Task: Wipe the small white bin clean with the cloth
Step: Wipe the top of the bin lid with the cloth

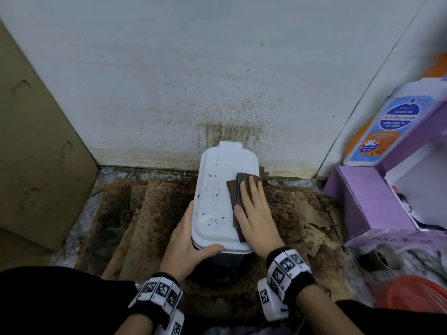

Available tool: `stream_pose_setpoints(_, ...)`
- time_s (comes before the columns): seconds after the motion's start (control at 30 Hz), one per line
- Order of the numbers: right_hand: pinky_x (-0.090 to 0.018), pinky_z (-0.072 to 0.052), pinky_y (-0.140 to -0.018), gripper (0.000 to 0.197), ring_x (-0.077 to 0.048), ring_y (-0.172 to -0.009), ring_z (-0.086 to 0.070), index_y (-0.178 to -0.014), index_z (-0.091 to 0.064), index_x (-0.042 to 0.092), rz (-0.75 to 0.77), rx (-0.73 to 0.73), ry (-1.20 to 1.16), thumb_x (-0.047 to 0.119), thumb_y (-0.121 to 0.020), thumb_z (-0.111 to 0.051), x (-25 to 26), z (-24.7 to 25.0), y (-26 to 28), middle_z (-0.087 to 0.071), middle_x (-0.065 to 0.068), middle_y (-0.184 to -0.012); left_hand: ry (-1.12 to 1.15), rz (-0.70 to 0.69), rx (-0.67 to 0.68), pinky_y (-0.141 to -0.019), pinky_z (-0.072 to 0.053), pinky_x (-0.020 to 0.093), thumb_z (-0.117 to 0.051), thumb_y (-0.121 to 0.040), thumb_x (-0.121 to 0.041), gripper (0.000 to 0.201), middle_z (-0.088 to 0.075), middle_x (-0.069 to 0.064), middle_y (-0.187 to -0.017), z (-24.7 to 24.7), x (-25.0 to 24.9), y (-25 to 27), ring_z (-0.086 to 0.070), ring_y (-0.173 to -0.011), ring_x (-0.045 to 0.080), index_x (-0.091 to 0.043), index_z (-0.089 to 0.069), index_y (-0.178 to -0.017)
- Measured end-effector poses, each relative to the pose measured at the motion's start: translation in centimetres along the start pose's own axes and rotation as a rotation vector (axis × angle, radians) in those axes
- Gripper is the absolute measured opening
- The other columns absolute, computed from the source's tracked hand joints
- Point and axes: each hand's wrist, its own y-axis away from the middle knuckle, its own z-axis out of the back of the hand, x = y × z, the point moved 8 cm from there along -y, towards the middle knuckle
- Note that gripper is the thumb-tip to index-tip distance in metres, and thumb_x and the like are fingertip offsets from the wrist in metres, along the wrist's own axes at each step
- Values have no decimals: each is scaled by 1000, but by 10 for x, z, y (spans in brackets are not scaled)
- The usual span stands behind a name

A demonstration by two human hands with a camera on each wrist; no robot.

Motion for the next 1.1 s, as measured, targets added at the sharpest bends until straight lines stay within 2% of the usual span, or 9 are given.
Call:
stream_pose_setpoints(0.17, -33, -2, -124, 58, -10, -153, 16, -160, -9, 22, 27, -155, 44, 36, -108, -29, 8, -7, 45, 6, 7, -168, 0, -9, -2, -115, -38, 45, -89, -62, -59, 124, -28, -28, -157, -1, -2, 1, -30, -144, -1, -46, -9, -156)
stream_pose_setpoints(0.3, -36, -7, -124, 58, -15, -154, 12, -160, -13, 19, -6, -200, 112, 37, -106, -24, 13, -11, 47, 1, 1, -169, 9, -4, -1, -116, -36, 45, -88, -62, -60, 125, -26, -28, -158, 0, -2, 2, -28, -145, -1, -46, -8, -156)
stream_pose_setpoints(0.4, -35, -5, -124, 60, -18, -154, 15, -160, -10, 17, 24, -133, 225, 38, -105, -18, 16, -9, 33, 3, -3, -168, -3, -5, 7, -118, -34, 45, -86, -63, -62, 124, -22, -28, -160, 3, -2, 0, -24, -147, -2, -45, -6, -156)
stream_pose_setpoints(0.6, -35, 3, -125, 59, -17, -152, 22, -160, 1, 22, 16, 44, 268, 41, -108, -18, 4, 0, -16, 15, 1, -167, 7, -5, 14, -119, -33, 45, -85, -62, -66, 125, -19, -28, -161, 2, -4, 0, -23, -148, -1, -46, -5, -156)
stream_pose_setpoints(0.73, -42, 0, -126, 60, -26, -153, 16, -160, 1, 15, -9, 89, 339, 39, -108, -18, -2, 1, -54, 11, -7, -167, 0, 3, 16, -119, -32, 45, -84, -62, -68, 126, -15, -29, -161, 3, -4, 0, -20, -149, -1, -46, -4, -156)
stream_pose_setpoints(0.93, -45, -4, -126, 61, -30, -154, 10, -159, 3, 13, -7, 172, 432, 40, -108, -17, -13, 9, -100, 9, -9, -167, -13, 2, 22, -121, -30, 42, -83, -63, -69, 126, -12, -31, -161, 5, -4, 1, -17, -148, -3, -44, -2, -157)
stream_pose_setpoints(1.1, -40, -3, -124, 60, -26, -155, 0, -160, -1, 17, -17, 155, 551, 39, -107, -17, -13, 17, -135, 2, -7, -168, -8, 17, 31, -120, -31, 44, -82, -62, -71, 126, -13, -32, -160, 5, -3, -1, -18, -148, -3, -47, -1, -156)
